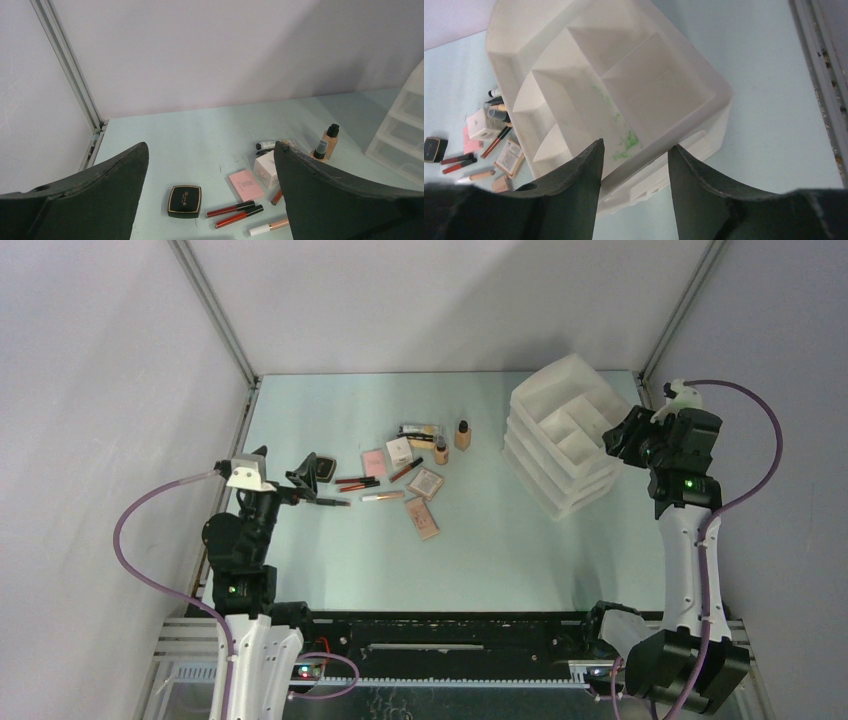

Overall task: Organize the makeup
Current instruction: Move the storage box to the center of the board, then open the drawer in the storage box.

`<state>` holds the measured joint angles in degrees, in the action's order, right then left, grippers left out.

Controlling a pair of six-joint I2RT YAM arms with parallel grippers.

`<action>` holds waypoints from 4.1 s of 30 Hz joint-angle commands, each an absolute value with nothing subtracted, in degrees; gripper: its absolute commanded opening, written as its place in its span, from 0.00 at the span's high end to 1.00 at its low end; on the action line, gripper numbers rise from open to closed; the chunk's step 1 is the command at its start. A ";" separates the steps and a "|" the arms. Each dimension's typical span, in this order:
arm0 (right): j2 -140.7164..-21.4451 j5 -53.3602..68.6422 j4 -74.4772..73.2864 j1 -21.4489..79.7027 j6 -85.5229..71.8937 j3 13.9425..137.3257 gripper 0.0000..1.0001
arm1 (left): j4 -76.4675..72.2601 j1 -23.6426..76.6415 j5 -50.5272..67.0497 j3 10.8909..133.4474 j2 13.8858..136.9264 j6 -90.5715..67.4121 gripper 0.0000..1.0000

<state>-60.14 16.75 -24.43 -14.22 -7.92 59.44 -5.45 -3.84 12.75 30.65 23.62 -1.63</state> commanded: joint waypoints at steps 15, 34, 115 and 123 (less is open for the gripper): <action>-68.63 33.82 -32.75 -13.21 -0.09 69.20 0.40 | -3.26 -4.31 22.27 31.29 26.69 -0.09 0.00; -66.18 17.54 -34.08 -9.77 -8.76 69.17 0.23 | -0.83 -4.28 23.29 32.87 30.90 1.62 0.00; -49.23 20.98 -22.98 -9.05 4.54 58.80 0.13 | -35.25 44.48 38.93 66.48 100.62 -56.57 0.05; -51.74 21.25 -19.95 -10.11 5.42 58.78 0.13 | -46.67 44.55 37.04 66.61 107.94 -63.64 0.10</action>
